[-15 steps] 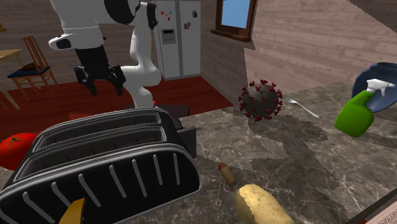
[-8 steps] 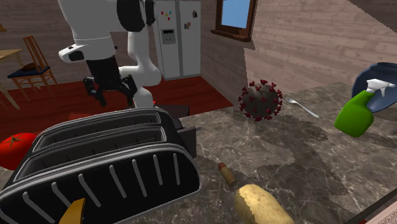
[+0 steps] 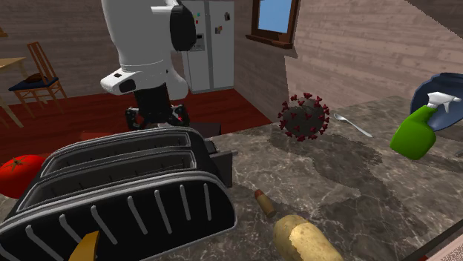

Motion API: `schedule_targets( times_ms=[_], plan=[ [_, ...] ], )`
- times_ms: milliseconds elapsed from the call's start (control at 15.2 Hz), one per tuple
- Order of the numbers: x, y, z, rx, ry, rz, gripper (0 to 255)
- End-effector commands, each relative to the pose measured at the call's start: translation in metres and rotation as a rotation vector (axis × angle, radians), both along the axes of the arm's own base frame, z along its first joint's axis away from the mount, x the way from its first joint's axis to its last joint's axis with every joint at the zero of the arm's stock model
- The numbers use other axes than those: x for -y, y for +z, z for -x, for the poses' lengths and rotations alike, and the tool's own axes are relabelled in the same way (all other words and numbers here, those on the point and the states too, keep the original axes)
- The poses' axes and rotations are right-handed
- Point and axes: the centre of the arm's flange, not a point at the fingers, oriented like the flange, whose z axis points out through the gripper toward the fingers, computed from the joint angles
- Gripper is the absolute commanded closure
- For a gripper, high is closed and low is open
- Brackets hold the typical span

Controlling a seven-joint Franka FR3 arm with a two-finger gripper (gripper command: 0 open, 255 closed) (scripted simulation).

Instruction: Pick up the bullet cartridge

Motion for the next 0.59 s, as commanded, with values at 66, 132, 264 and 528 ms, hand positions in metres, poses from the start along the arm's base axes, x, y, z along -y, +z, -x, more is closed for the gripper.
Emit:
schedule_targets(
  times_ms=[66,132,264,528],
  plan=[
    [-0.035,-0.015,-0.018,-0.007,0.038,0.003,0],
    [-0.047,-0.019,-0.023,-0.008,0.05,0.004,0],
    [-0.07,-0.027,-0.032,-0.009,0.073,0.007,0],
    [-0.118,-0.044,-0.05,-0.011,0.12,0.011,0]
  ],
)
